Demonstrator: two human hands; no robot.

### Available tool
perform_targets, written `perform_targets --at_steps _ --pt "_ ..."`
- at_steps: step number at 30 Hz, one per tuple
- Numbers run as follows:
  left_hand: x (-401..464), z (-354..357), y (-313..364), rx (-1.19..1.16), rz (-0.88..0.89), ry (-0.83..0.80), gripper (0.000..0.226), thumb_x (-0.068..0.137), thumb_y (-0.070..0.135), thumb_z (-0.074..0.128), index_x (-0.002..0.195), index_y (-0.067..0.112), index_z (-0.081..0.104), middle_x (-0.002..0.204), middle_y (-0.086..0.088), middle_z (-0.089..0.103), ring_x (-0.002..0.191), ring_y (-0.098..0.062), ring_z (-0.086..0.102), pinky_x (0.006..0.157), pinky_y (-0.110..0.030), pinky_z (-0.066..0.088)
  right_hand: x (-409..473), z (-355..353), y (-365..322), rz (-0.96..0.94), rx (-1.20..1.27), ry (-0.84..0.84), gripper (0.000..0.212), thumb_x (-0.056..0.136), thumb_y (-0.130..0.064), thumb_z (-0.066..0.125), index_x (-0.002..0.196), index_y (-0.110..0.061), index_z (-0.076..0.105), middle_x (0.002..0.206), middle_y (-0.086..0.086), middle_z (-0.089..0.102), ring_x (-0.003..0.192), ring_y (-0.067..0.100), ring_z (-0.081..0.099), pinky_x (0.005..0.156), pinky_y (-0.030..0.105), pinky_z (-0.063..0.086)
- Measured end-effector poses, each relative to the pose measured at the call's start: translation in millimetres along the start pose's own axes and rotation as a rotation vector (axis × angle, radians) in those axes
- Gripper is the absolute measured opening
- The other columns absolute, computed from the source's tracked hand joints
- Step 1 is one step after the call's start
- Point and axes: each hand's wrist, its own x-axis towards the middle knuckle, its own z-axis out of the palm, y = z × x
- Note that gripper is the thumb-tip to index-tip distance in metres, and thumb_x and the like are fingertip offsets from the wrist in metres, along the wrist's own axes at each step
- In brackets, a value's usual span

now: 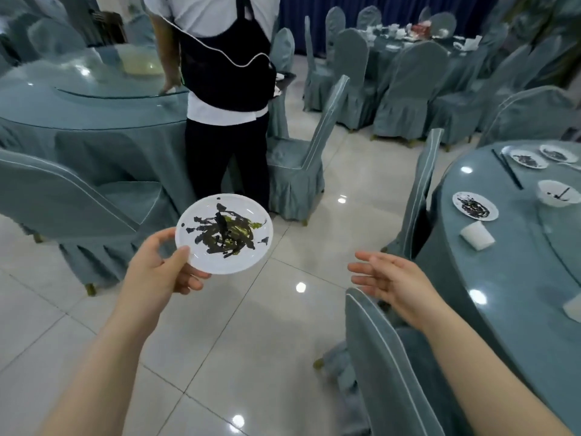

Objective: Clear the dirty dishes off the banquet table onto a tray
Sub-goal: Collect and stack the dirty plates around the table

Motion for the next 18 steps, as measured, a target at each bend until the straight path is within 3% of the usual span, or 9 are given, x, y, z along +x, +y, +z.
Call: perform_targets --at_steps 3,7,13,18 --pt "44 15 7 0.006 0.037 -0.075 0.026 0.096 0.013 0.047 0.107 0.036 0.053 0.061 -0.010 0.069 0.043 -0.015 0.057 0.052 -0.034 0.048 22 -16 -1 0.004 0.022 0.117 0.021 0.097 -0.018 0.050 0.111 -0.014 0.066 0.102 0.008 0.073 0.091 0.024 0.070 0.082 0.035 0.052" --pt "119 47 22 0.022 0.118 -0.167 0.027 0.095 0.015 0.050 0.106 0.039 0.058 0.063 -0.011 0.069 0.044 -0.016 0.057 0.057 -0.038 0.050 64 -47 4 0.002 0.092 0.281 0.022 0.097 -0.020 0.051 0.112 -0.015 0.066 0.102 0.007 0.074 0.087 0.020 0.071 0.076 0.031 0.051" --pt "233 106 46 0.070 0.187 -0.298 0.030 0.090 0.022 0.052 0.102 0.048 0.061 0.060 -0.011 0.068 0.044 -0.019 0.059 0.042 -0.024 0.048 140 -73 4 0.049 0.180 0.489 0.017 0.096 -0.019 0.053 0.106 -0.021 0.066 0.097 0.001 0.075 0.082 0.016 0.069 0.072 0.028 0.050" --pt "311 179 63 0.017 0.165 -0.422 0.030 0.079 0.032 0.055 0.104 0.046 0.063 0.059 -0.010 0.067 0.042 -0.019 0.057 0.044 -0.026 0.046 189 -87 -16 0.053 0.221 0.639 0.014 0.091 -0.013 0.060 0.102 -0.016 0.066 0.090 0.006 0.075 0.073 0.017 0.067 0.059 0.022 0.051"
